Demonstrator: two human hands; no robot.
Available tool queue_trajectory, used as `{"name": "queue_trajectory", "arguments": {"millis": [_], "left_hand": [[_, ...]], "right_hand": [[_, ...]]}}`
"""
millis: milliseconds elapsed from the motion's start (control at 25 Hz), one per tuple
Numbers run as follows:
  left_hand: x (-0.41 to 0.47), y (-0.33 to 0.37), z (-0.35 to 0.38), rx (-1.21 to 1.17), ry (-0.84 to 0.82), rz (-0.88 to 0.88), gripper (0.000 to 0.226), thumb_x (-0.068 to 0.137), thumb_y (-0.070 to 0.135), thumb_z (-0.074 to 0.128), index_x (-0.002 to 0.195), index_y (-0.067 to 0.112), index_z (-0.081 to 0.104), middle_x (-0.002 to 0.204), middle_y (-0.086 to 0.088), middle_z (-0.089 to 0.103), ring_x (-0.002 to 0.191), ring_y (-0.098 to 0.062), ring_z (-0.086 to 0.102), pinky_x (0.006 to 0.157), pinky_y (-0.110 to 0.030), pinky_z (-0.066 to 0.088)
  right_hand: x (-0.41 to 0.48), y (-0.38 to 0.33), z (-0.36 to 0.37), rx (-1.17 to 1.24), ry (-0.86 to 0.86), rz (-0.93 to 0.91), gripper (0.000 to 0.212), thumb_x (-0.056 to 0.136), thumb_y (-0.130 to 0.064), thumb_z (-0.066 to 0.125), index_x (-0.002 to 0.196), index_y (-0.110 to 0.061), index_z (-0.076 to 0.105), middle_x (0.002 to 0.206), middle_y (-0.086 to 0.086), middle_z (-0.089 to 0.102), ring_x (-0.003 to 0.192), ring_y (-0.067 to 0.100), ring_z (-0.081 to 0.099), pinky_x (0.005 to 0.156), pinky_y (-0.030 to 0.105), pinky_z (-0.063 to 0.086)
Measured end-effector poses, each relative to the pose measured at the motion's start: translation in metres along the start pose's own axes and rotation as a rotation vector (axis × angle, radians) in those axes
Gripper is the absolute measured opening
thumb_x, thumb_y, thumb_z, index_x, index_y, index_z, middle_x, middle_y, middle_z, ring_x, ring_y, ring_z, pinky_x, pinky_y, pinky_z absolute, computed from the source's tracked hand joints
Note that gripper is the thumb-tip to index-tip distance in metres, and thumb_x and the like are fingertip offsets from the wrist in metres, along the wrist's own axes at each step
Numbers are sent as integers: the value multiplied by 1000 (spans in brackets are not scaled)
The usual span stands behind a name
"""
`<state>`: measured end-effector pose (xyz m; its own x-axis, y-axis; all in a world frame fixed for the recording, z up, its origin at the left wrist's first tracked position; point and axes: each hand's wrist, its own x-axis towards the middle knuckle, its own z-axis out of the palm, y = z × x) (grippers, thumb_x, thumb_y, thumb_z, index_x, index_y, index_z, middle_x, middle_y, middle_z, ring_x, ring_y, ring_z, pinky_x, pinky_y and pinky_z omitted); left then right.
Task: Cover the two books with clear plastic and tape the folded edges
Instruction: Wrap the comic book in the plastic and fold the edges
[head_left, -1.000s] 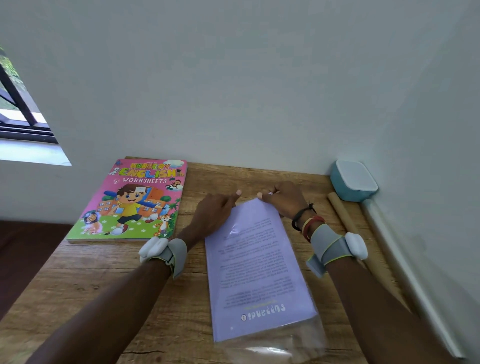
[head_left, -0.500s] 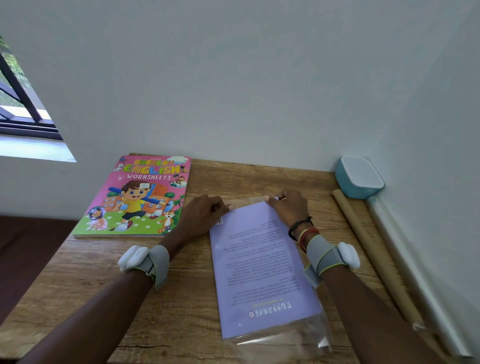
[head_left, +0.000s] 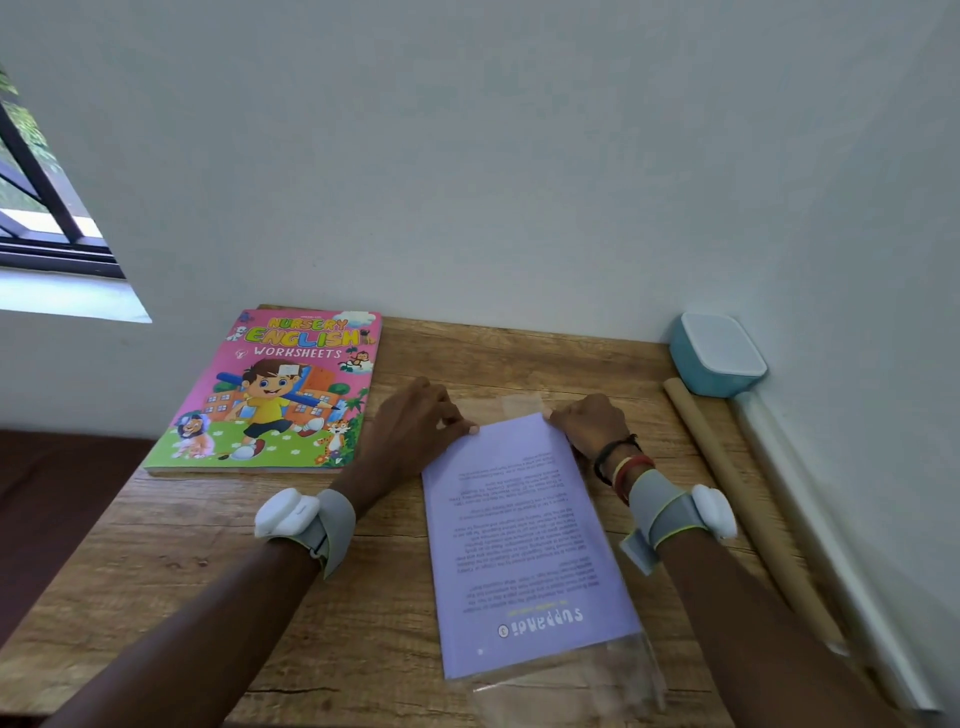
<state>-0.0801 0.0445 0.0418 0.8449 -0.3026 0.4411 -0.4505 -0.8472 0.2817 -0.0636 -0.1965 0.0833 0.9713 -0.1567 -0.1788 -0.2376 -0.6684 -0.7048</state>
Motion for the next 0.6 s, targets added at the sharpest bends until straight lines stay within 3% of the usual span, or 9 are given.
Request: {"name": "queue_trajectory", "arguments": {"millis": [80,120,240,320,400,440,520,600], "left_hand": [[13,18,3,-48,-50,59,19,92,29,63,101,19,76,96,1,71,93,-19,56,68,-32,43],[22,29,8,-75,-77,95,21,93,22,60,108,19,74,102,1,72,97,-20,56,68,-31,42],[47,61,26,-199,-206,145,38,90,11,56,125,24,64,111,1,69,101,-17,54,70,-29,43],[56,70,32,-226,-291,157,39,87,9,57,123,22,64,108,-4,67,99,-19,54,73,-34,48],[59,68,36,-173,-295,267,28,86,9,60,111,17,69,105,-2,68,97,-22,54,73,-39,50],[59,62,37,-140,-280,314,23,86,10,60,105,17,70,103,0,68,96,-22,54,73,-39,50],[61,47,36,-73,-239,327,19,85,13,59,97,20,71,99,1,68,95,-22,54,72,-39,49],[59,28,30,34,-171,219,18,81,10,56,92,19,68,96,0,67,96,-26,54,72,-40,48]], "right_hand": [[-5,1,6,-125,97,-33,30,81,-36,71,59,-18,60,73,6,65,82,30,64,67,29,45],[-11,1,10,-206,138,-52,25,82,-39,68,73,-16,64,87,9,68,90,33,64,70,31,46],[-31,1,23,-539,211,-164,33,95,-38,47,110,-10,56,114,15,58,105,37,57,79,37,43],[-46,3,32,-668,240,-197,28,99,-27,40,118,-10,52,119,14,53,105,34,57,78,38,44],[-60,6,44,-753,295,-186,25,96,-27,46,114,-11,53,113,12,55,100,31,56,75,39,44],[-69,5,51,-777,317,-202,30,92,-35,53,110,-11,55,107,11,57,93,30,57,72,40,44],[-89,-1,62,-770,177,-289,64,82,-64,49,110,-7,60,104,13,60,89,31,58,73,45,45],[-108,1,77,-707,-44,-443,94,76,-81,33,129,-6,52,130,18,53,119,38,49,97,56,38]]}}
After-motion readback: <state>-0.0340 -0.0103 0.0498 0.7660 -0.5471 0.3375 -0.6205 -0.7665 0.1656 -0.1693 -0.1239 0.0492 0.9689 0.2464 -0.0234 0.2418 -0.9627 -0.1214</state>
